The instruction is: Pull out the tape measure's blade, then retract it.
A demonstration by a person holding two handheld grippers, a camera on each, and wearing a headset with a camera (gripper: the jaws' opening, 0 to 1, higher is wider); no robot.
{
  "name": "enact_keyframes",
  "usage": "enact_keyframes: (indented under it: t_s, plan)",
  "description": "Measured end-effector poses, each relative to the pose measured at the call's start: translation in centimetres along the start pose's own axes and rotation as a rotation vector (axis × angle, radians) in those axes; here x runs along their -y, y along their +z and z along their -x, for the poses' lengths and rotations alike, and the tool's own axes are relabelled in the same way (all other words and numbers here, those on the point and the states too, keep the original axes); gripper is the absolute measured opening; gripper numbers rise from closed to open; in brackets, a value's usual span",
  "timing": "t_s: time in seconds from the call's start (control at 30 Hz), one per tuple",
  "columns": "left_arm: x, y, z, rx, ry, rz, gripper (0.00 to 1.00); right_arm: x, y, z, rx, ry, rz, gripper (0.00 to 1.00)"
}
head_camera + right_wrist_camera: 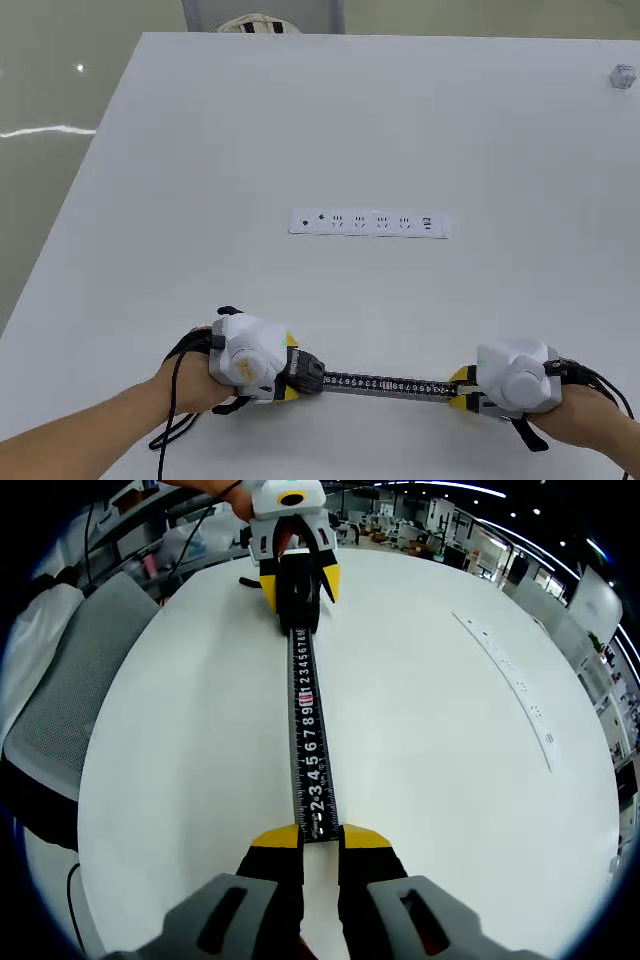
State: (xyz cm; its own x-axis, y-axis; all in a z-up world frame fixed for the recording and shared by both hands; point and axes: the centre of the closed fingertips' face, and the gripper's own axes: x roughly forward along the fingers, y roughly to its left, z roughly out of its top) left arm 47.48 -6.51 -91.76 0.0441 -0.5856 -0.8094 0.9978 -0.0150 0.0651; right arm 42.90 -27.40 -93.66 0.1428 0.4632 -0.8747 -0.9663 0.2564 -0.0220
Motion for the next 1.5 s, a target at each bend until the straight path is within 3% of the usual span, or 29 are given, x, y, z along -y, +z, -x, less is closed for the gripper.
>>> enact_keyframes:
  t_s: [1.2,1.5]
  plan:
    - [0.1,0.0,0.1,-0.005,-0.004,-0.005,0.38,0.2,-3.0,1.8,-0.018,-0.024,-0.019,0.11]
    - [0.0,0.0,0.1,-0.004,-0.004,-0.005,0.38,0.2,-3.1,1.9,-0.018,-0.024,-0.023,0.11]
